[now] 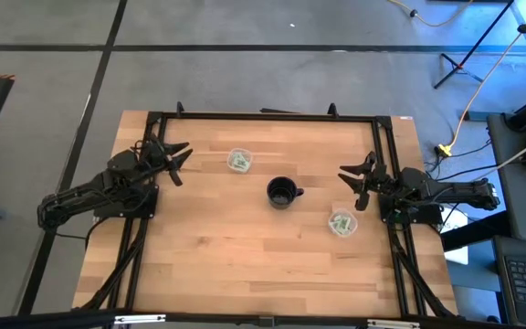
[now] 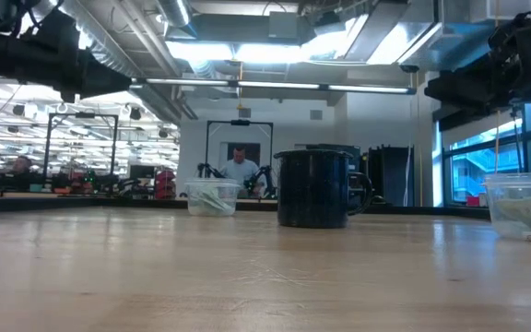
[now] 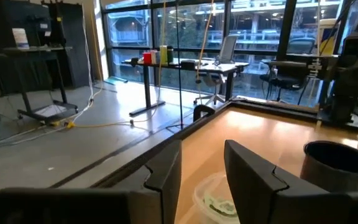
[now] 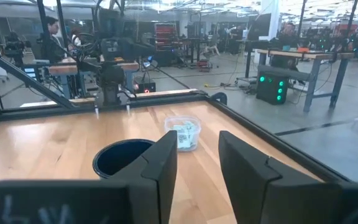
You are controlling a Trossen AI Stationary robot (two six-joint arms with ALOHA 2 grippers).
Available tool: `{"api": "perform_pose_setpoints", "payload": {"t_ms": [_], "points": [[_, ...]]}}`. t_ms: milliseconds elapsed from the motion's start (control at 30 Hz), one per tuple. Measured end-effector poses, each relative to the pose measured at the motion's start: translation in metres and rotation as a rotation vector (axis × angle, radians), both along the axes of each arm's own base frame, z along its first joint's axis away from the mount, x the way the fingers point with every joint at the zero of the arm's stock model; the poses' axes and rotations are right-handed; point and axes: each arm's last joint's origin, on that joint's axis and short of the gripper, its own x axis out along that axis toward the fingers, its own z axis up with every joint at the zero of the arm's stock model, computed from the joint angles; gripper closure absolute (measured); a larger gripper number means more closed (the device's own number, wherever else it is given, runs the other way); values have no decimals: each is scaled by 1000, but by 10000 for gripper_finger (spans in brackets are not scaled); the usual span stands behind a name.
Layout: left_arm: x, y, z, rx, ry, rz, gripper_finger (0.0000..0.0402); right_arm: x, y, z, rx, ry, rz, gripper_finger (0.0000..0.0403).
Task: Pick and place items into bin
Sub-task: Return to Home Position
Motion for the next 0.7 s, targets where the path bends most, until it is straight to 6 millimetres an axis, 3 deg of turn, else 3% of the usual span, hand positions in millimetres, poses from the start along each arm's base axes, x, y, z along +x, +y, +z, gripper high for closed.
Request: {"api": "perform_pose_setpoints", "payload": {"t_ms": [500,700], "points": [[1,0,-1,-29,-14,-17,283,0,0,0,4,-2,0,281],[7,2,-20,1,-19,-36,281,0,0,0,4,-2,0,281]]}}
